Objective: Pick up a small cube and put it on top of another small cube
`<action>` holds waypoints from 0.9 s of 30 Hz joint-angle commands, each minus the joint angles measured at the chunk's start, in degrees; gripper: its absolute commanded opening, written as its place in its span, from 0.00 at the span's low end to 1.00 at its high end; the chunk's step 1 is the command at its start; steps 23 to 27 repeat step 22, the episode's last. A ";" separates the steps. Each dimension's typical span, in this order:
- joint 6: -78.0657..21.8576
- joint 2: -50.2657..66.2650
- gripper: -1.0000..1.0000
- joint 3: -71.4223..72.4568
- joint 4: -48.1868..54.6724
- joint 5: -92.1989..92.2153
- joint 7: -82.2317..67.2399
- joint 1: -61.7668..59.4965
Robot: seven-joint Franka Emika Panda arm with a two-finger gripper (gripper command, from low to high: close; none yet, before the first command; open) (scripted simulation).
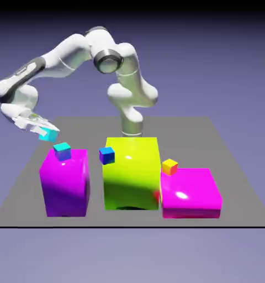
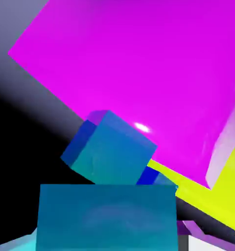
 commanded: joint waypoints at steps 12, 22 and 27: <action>-1.88 -0.92 0.00 6.80 10.96 -5.04 29.54 -0.53; 0.82 -2.30 1.00 6.08 7.21 -4.83 29.47 2.96; 0.82 -2.30 1.00 6.08 7.21 -4.83 29.47 2.96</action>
